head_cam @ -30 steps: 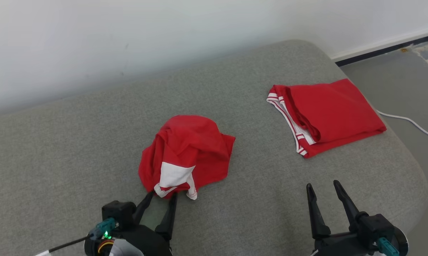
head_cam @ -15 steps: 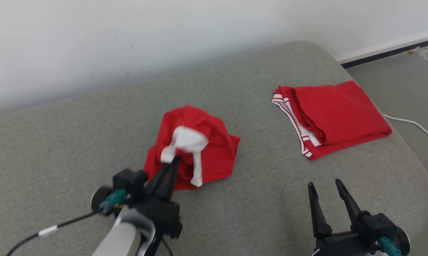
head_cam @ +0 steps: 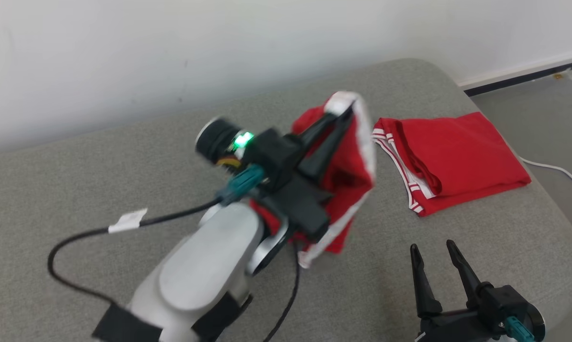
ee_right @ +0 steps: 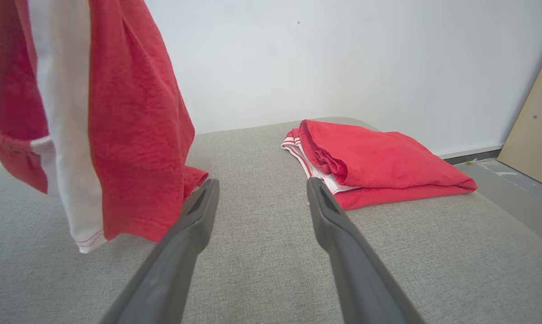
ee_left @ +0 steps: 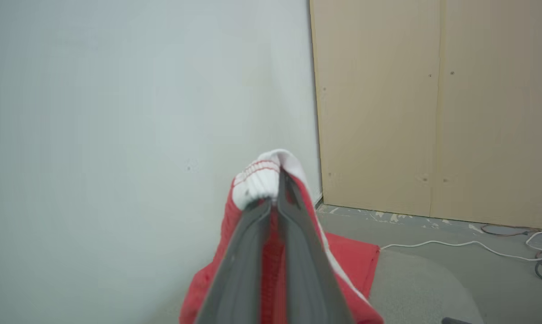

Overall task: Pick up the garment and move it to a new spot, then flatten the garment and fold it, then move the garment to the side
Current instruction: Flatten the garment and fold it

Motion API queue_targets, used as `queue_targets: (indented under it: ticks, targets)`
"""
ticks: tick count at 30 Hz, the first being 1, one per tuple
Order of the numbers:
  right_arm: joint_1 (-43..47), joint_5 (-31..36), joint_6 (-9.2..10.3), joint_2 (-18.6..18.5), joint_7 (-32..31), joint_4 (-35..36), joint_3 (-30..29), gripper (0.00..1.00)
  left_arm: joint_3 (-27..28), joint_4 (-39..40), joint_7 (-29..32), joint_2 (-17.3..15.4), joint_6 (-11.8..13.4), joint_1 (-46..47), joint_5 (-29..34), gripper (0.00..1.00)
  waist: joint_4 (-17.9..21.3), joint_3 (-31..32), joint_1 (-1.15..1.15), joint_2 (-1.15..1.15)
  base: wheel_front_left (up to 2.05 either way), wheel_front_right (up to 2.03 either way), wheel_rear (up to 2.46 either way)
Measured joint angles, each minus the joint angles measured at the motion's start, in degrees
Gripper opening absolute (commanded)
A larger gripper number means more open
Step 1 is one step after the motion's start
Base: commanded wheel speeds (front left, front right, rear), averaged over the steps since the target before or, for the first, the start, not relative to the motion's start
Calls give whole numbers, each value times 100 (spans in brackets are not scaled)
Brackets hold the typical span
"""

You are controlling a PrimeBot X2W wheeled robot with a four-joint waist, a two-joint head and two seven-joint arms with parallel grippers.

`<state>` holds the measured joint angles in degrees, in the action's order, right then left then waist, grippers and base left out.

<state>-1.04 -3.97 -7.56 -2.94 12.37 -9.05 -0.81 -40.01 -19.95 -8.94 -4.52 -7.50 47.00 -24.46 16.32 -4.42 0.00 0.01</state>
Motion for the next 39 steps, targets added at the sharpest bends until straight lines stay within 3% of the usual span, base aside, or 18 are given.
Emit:
queue_targets:
  ticks: [6,13,18,29,30,31,32,39]
  targets:
    - [-47,-5,0,0,24,-24,36,100,-199,0,-220,157,75,866,-403,0,44,5,0,0,0,0,0]
    - [-42,-55,0,0,70,-22,-35,100,-188,-601,-175,141,992,726,-757,0,-73,-17,0,0,0,0,0]
    - [-27,-54,0,0,77,0,-69,100,196,-1194,-166,-404,1386,-58,-1032,0,-289,-73,0,0,0,0,0]
    - [-147,-36,0,2,56,104,3,100,951,-1881,-369,-1010,1659,-789,-1573,0,-651,-268,0,0,0,0,0]
    - [-154,-36,0,1,55,105,12,100,1000,-1941,-412,-1042,1668,-803,-1607,7,-663,-293,0,0,0,0,0]
    - [-157,-35,0,1,52,104,20,100,1028,-2014,-424,-1063,1713,-804,-1606,47,-672,-315,0,0,0,0,0]
    - [-160,-24,0,0,51,105,34,100,1037,-2093,-453,-1091,1712,-806,-1605,100,-676,-334,0,0,0,0,0]
    - [-197,24,0,1,24,85,67,100,1013,-2720,-285,-1120,1816,-837,-1639,100,-599,-338,0,0,0,0,0]
